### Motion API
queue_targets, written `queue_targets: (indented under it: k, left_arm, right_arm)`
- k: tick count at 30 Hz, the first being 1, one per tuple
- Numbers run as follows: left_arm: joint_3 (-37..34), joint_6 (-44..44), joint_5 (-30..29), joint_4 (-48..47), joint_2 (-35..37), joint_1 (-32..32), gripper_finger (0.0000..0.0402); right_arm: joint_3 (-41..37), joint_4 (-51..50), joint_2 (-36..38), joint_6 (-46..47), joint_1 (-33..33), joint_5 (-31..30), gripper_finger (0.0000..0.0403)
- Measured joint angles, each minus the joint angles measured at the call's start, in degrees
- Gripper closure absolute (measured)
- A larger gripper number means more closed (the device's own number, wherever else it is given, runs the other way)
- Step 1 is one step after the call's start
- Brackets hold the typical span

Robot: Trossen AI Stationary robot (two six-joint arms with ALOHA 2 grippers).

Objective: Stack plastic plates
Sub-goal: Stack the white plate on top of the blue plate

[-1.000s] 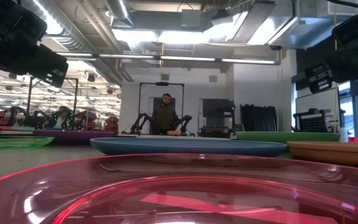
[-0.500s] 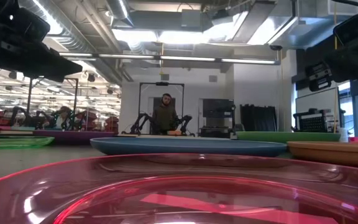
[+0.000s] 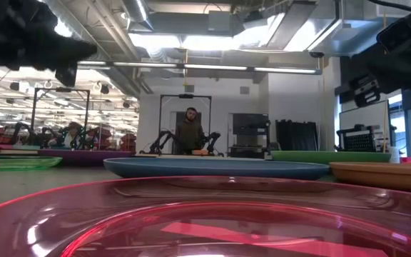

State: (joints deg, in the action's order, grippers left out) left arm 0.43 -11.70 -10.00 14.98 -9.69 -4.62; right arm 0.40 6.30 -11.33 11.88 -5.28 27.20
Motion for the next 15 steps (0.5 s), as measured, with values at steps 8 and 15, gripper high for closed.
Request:
queue_targets:
  k: [8, 15]
  left_arm:
    - [0.0, -4.38, -10.92, 11.18, 0.02, 0.0, 0.0395]
    - [0.0, -2.13, -14.76, 13.28, -3.61, 0.94, 0.0395]
  right_arm:
    - [0.0, 0.84, 0.0, 5.67, 0.0, -6.74, 0.0398]
    - [0.0, 11.15, -0.04, 5.32, 0.0, -16.6, 0.0398]
